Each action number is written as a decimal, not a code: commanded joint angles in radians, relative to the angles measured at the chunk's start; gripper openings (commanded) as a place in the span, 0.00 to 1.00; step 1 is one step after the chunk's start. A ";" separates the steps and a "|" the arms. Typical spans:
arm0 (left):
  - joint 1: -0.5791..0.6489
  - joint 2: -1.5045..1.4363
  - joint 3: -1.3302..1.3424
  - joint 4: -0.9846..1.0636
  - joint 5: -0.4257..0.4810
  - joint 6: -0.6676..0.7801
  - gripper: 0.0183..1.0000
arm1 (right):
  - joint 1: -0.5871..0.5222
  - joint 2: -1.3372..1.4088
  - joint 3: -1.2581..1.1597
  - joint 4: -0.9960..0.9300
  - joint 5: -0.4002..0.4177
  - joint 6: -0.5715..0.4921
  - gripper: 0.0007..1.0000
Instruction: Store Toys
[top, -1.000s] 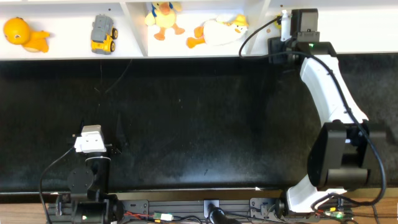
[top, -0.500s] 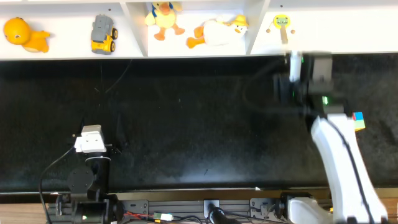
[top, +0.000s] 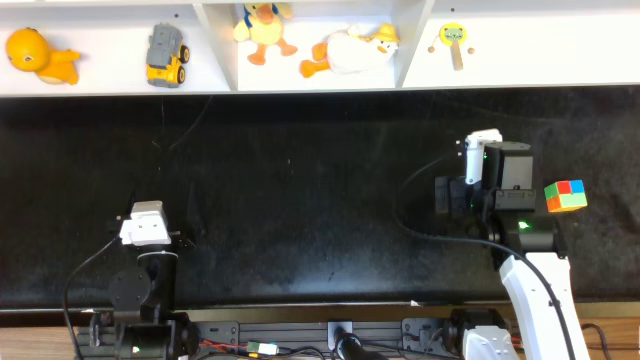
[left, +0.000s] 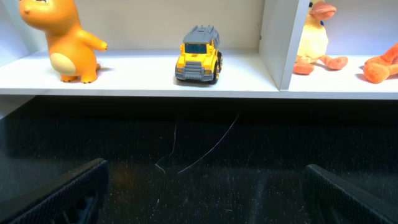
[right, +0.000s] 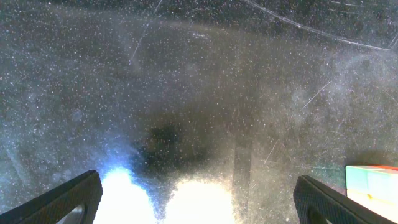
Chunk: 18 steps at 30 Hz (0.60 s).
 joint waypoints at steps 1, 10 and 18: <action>-0.004 -0.011 -0.003 0.002 -0.012 0.019 1.00 | -0.002 -0.010 -0.004 0.005 0.000 0.008 1.00; -0.004 -0.011 -0.003 0.002 -0.012 0.019 1.00 | -0.002 -0.009 -0.004 0.008 0.000 0.008 1.00; -0.004 -0.011 -0.003 0.002 -0.012 0.019 1.00 | -0.007 -0.009 -0.004 0.018 -0.064 -0.003 1.00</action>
